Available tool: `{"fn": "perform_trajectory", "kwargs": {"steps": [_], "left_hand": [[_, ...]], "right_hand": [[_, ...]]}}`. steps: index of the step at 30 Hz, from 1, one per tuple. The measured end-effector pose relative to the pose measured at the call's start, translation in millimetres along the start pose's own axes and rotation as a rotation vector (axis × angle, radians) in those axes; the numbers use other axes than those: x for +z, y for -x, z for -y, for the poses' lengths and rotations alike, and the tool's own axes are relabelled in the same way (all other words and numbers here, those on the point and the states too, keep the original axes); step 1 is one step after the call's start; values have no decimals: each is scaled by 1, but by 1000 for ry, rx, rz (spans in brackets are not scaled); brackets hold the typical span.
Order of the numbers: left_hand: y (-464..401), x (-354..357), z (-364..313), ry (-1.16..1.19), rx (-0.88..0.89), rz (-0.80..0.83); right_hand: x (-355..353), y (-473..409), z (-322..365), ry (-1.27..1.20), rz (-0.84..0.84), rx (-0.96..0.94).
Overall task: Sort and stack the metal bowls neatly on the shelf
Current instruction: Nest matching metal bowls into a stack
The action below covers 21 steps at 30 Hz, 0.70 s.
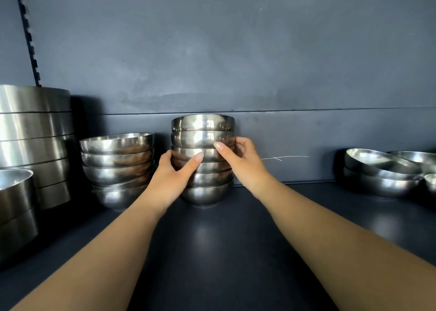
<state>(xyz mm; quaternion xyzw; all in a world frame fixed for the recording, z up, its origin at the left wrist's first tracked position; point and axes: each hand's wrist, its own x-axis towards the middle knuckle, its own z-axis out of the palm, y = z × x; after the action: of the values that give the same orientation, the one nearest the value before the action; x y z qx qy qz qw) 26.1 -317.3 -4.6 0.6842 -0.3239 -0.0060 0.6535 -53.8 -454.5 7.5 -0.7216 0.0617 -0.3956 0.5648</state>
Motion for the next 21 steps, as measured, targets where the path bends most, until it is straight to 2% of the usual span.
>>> {"fn": "perform_trajectory", "kwargs": {"steps": [11,14,17,21], "left_hand": [[5,8,0,40,41,50],[8,6,-5,-7,-3,32],[21,4,-24,-58,-24,-114],[56,6,-53,-161,239,-376]], "right_hand": [[-9,9,10,-5,117,68],[-10,13,15,-37,122,166],[-21,24,25,40,83,261],[-78,52,45,365,120,196]]}}
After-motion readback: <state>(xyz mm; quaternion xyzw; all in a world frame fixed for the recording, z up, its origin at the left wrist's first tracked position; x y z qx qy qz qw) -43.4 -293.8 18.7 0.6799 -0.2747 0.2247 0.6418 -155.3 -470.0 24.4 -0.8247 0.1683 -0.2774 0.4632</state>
